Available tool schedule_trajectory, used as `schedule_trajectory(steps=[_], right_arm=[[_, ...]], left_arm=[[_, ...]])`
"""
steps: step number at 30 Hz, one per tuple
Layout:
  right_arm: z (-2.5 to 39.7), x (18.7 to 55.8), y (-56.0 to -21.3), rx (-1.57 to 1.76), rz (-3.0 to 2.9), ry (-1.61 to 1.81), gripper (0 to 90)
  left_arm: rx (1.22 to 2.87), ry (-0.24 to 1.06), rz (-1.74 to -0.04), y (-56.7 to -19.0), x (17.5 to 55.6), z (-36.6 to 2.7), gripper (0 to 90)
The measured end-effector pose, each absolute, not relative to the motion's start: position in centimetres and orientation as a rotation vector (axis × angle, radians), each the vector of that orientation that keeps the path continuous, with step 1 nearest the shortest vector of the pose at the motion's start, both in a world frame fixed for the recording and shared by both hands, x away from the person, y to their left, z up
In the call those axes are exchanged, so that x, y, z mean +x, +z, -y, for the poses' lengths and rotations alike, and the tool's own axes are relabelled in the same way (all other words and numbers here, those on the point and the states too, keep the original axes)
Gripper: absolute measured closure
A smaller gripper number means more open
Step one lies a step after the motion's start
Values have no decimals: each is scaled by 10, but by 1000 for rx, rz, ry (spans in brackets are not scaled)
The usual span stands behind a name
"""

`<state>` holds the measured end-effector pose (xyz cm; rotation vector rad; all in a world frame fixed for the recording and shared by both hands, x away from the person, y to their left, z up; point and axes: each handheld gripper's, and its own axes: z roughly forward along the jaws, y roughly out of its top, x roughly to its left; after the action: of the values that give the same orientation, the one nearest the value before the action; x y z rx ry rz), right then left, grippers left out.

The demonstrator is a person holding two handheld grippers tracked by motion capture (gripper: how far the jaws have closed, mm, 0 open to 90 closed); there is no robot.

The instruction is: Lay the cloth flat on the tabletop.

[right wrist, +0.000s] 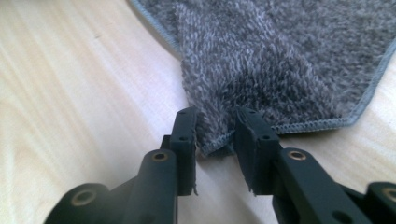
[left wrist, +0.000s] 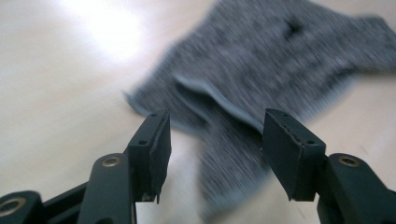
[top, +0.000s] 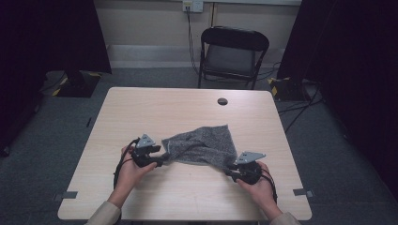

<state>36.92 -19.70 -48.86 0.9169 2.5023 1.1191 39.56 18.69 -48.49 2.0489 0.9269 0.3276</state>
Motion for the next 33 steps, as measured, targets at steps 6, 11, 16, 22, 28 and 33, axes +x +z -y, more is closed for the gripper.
schedule_trajectory(steps=[6,11,16,22,28,33], right_arm=[[197,375,-487,920,-2519,1117,873],[204,376,-476,944,-2499,1180,875],[210,377,-469,956,-2500,1216,871],[217,376,-462,952,-2498,1238,869],[231,375,-447,964,-2477,1264,868],[238,379,-445,1017,-2460,1298,869]], left_arm=[[2090,308,-892,-490,389,-180,412],[2117,323,-873,-488,388,-173,438],[2096,273,-891,-487,392,-174,774],[2048,243,-864,-460,391,-179,887],[2048,250,-836,-444,387,-184,891],[1999,207,-867,-446,389,-186,891]])
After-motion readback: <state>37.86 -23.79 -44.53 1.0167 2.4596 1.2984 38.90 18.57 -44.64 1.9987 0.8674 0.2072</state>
